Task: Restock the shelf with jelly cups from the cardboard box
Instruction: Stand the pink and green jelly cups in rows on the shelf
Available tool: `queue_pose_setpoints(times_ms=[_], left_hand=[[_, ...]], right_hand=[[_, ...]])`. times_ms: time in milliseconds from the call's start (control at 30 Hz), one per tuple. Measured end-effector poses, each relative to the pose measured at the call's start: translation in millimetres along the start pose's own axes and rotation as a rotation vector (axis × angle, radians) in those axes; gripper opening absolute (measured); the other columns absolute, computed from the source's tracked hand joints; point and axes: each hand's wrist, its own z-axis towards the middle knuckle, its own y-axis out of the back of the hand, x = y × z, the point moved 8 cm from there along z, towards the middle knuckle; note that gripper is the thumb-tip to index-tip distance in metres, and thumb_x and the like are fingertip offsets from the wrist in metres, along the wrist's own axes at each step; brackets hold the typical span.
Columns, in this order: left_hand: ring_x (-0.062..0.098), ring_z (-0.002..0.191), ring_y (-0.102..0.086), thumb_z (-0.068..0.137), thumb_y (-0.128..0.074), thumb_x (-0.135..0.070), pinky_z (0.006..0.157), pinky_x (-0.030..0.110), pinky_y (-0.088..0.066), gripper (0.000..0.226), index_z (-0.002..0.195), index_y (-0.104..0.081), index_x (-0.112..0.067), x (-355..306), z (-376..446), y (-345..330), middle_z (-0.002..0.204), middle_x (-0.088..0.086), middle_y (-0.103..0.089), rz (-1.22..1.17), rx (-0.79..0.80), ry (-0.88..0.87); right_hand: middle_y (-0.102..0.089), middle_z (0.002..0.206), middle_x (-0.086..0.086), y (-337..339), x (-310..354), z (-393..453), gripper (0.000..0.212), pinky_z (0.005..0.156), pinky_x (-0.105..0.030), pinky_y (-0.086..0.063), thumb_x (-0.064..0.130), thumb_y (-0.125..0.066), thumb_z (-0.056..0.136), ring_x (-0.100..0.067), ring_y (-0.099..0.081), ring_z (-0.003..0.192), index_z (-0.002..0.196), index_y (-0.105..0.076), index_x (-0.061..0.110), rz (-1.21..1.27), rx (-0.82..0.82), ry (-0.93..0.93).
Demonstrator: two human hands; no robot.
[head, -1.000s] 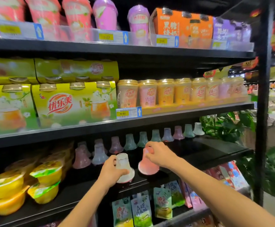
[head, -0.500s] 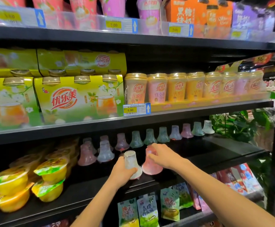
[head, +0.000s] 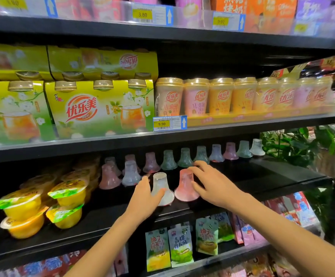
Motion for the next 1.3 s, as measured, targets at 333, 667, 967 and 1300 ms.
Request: queue_pose_setpoints(times_ms=[333, 667, 967, 1300], left_hand=[[0.014, 0.108, -0.057, 0.092, -0.038, -0.045, 0.087, 0.029, -0.050, 0.047, 0.126, -0.058, -0.020, -21.5, -70.0, -26.8, 0.121, -0.005, -0.057, 0.465, -0.028, -0.467], [0.010, 0.125, -0.039, 0.097, -0.038, -0.046, 0.105, 0.023, -0.036, 0.051, 0.141, -0.044, -0.020, -18.4, -60.5, -43.1, 0.134, -0.004, -0.040, 0.386, -0.009, -0.360], [-0.003, 0.117, -0.029, 0.094, -0.050, -0.043, 0.087, 0.020, -0.047, 0.045, 0.133, -0.054, -0.021, -7.9, -55.1, -56.0, 0.117, -0.021, -0.033, 0.282, -0.068, -0.265], [0.005, 0.109, -0.034, 0.093, -0.059, -0.027, 0.097, 0.019, -0.031, 0.031, 0.122, -0.059, -0.016, -0.7, -7.0, -56.8, 0.106, -0.010, -0.046, 0.257, -0.020, -0.137]], right_hand=[[-0.056, 0.122, 0.009, -24.7, -0.9, -45.9, 0.033, 0.091, -0.033, -0.048, 0.026, -0.049, 0.096, -0.012, -0.058, 0.106, 0.127, -0.061, 0.024, 0.027, 0.035, 0.046], [-0.044, 0.128, 0.002, -64.3, -5.5, -41.3, 0.035, 0.091, -0.036, -0.048, 0.025, -0.047, 0.097, -0.019, -0.053, 0.110, 0.131, -0.055, 0.020, 0.125, 0.093, -0.007], [-0.050, 0.114, -0.006, -72.2, -10.9, -39.0, 0.033, 0.083, -0.040, -0.047, 0.025, -0.046, 0.093, -0.026, -0.050, 0.102, 0.120, -0.058, 0.012, 0.049, 0.048, 0.123], [-0.050, 0.122, 0.000, -85.2, -34.1, -13.0, 0.036, 0.086, -0.032, -0.047, 0.021, -0.048, 0.095, -0.020, -0.051, 0.112, 0.129, -0.058, 0.016, 0.224, 0.049, 0.001]])
